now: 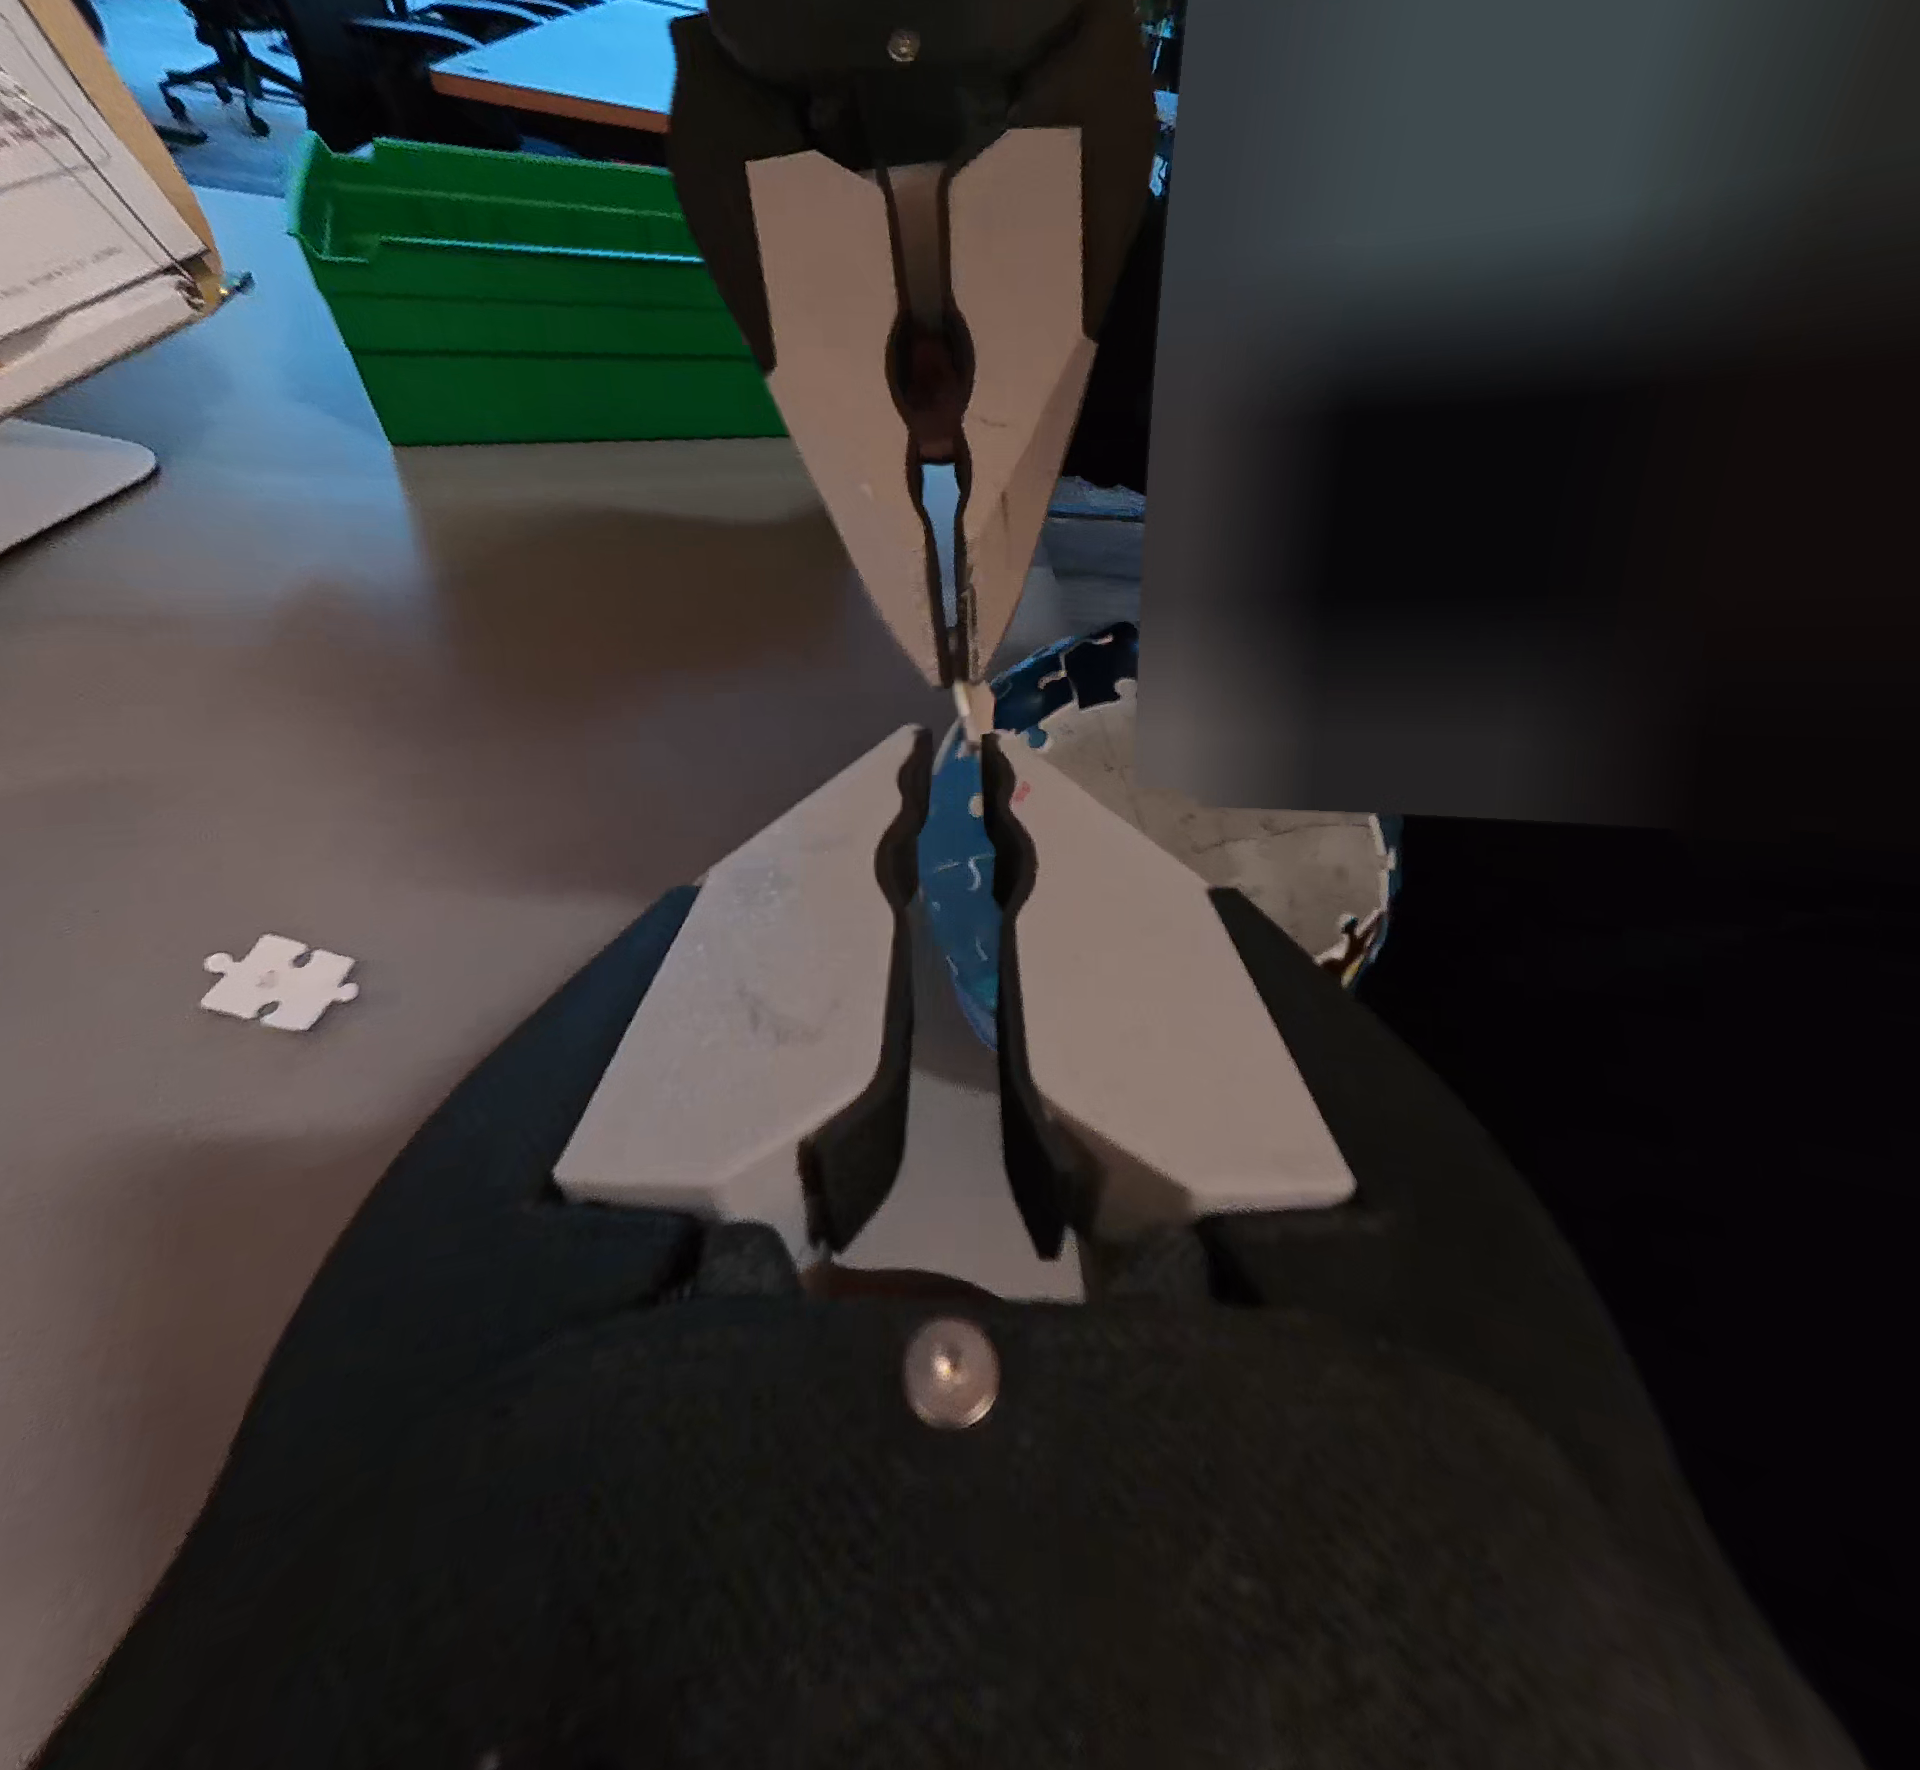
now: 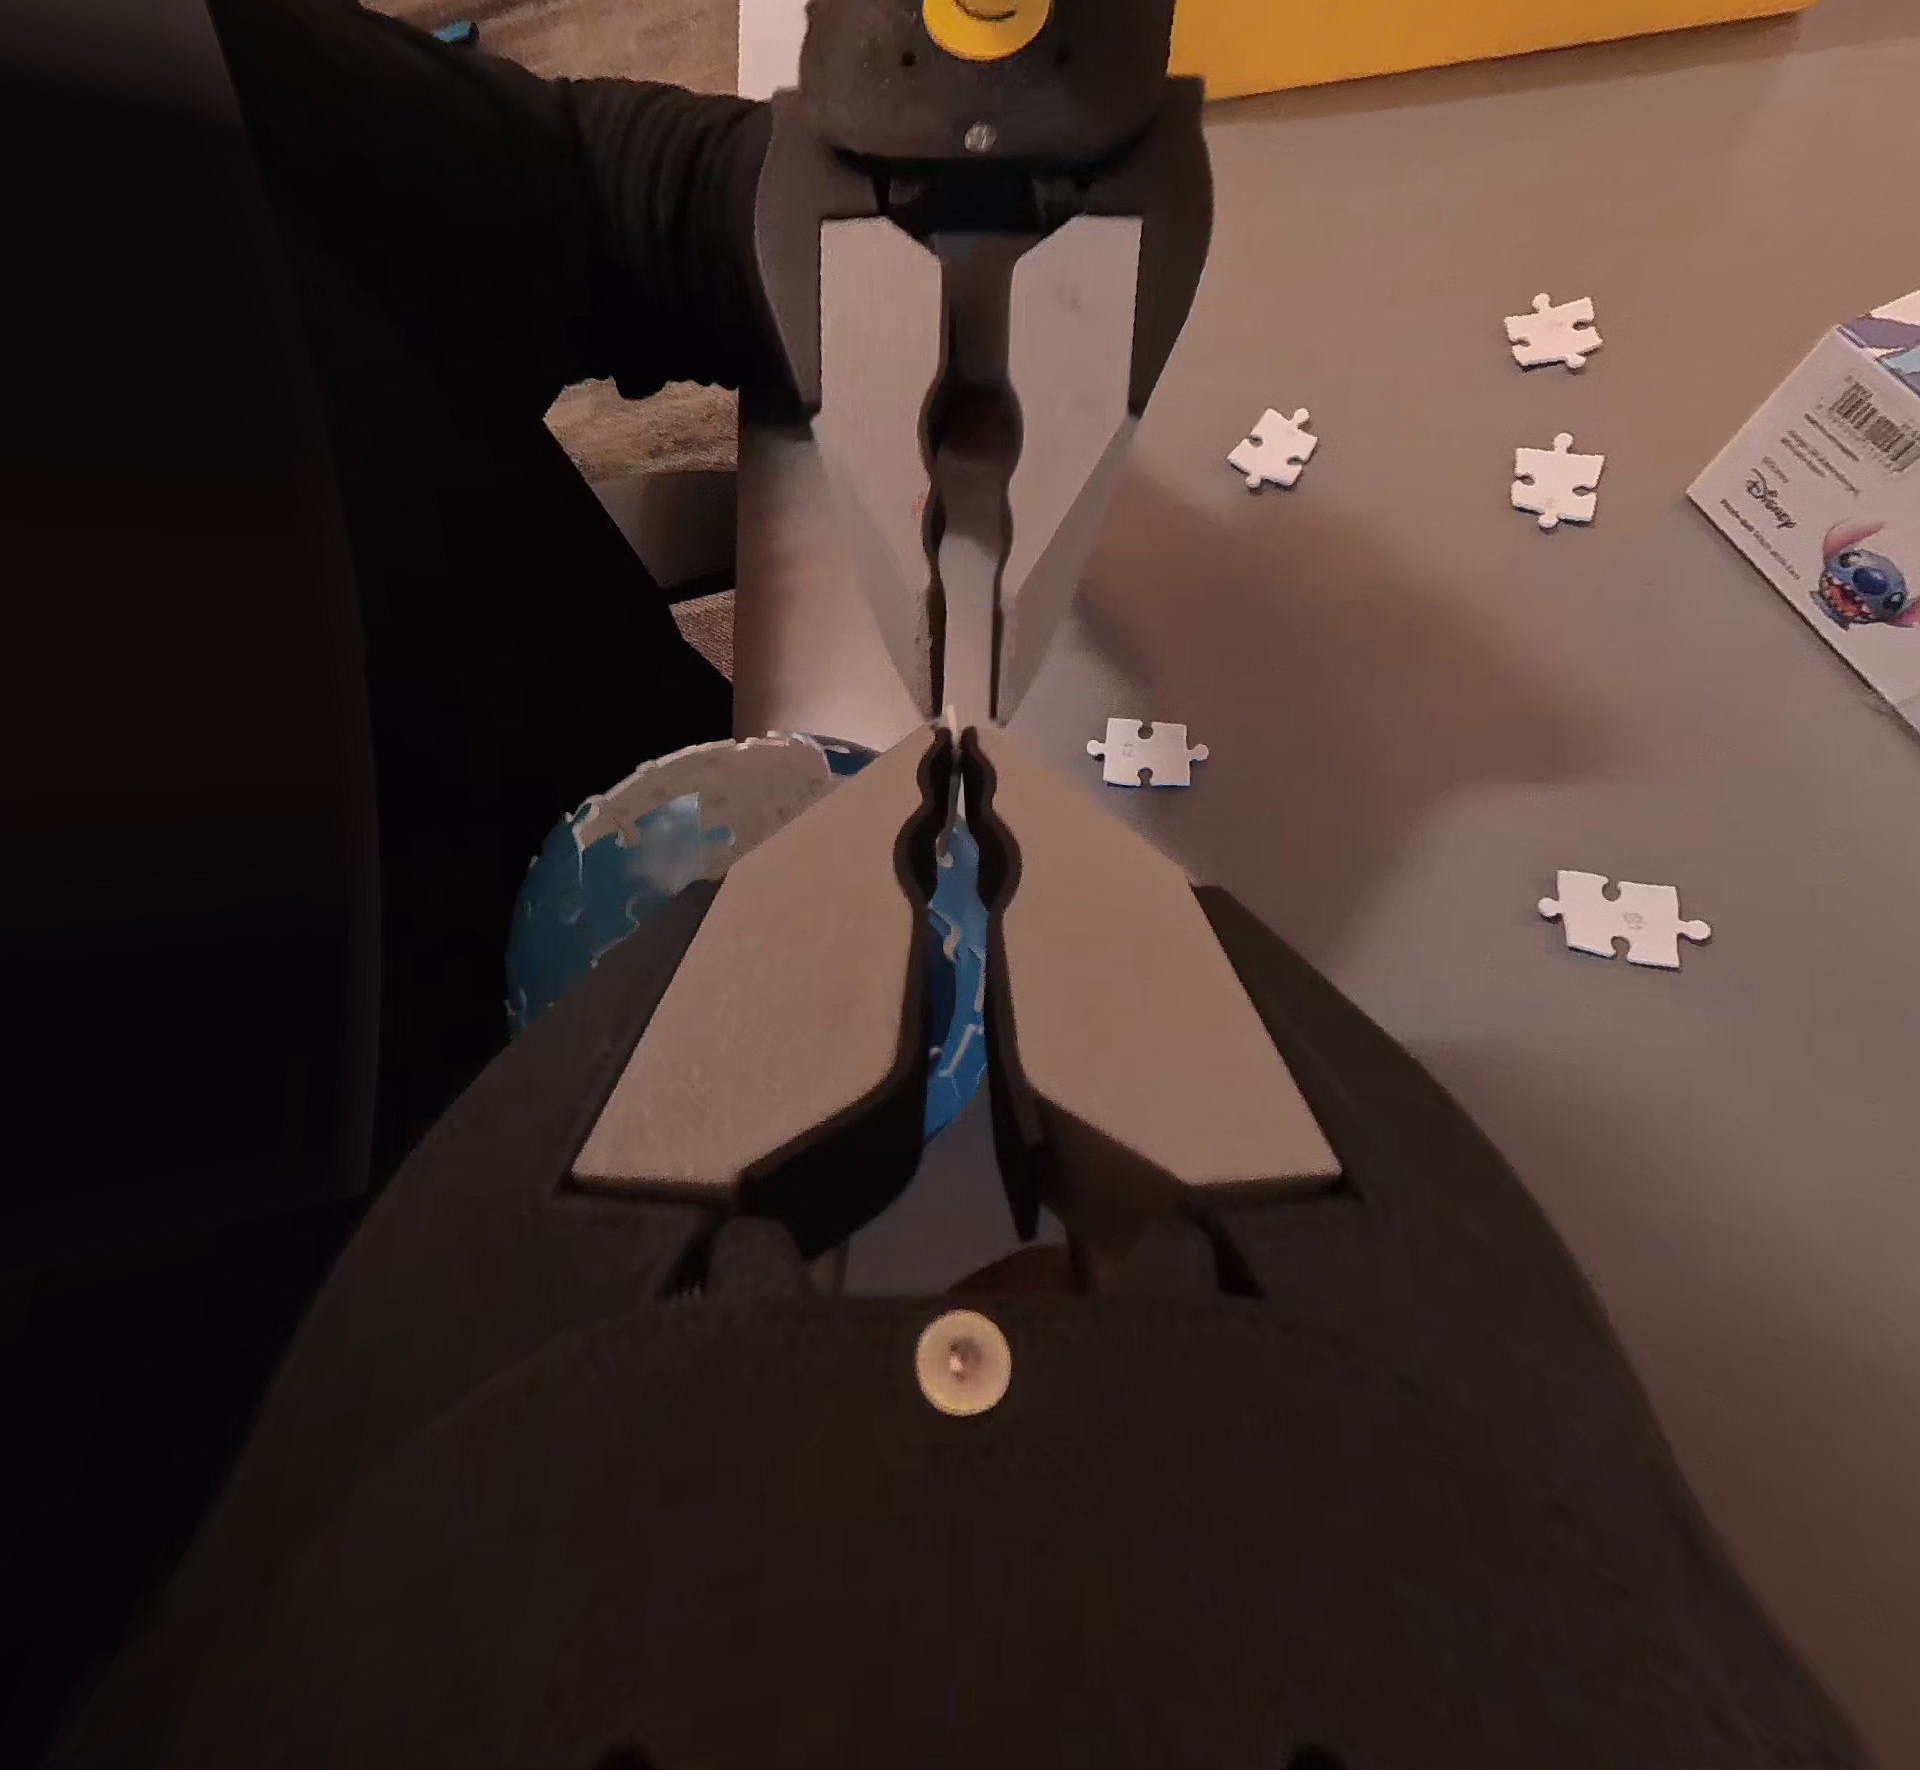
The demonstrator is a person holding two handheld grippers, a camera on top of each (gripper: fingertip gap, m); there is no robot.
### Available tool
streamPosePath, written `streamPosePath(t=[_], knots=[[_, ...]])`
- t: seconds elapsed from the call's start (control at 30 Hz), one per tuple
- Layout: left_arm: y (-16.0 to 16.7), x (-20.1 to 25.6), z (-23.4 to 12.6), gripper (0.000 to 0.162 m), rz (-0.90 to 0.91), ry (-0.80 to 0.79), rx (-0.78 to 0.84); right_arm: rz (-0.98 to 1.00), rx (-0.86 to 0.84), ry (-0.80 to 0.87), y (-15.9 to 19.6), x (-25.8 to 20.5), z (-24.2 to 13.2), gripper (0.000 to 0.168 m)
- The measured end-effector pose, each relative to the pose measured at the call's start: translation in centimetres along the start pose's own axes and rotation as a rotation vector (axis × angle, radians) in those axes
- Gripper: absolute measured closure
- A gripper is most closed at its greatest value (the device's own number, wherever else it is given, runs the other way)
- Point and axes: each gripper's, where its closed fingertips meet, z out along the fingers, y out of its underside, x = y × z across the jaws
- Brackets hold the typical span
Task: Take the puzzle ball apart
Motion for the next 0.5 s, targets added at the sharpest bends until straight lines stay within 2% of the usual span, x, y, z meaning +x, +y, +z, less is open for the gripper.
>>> streamPosePath(t=[0.2, 0.5], knots=[[0.6, -2.2, -1.8, 0.159, 0.015, -0.046, -0.057, -0.095, -0.078, 0.036, 0.8, 0.7, 0.0, 0.168], [2.2, -1.5, 0.0, 0.161, 0.077, 0.034, -0.149, -0.191, -0.147, 0.011, 0.7, -0.3, 0.7, 0.168]])
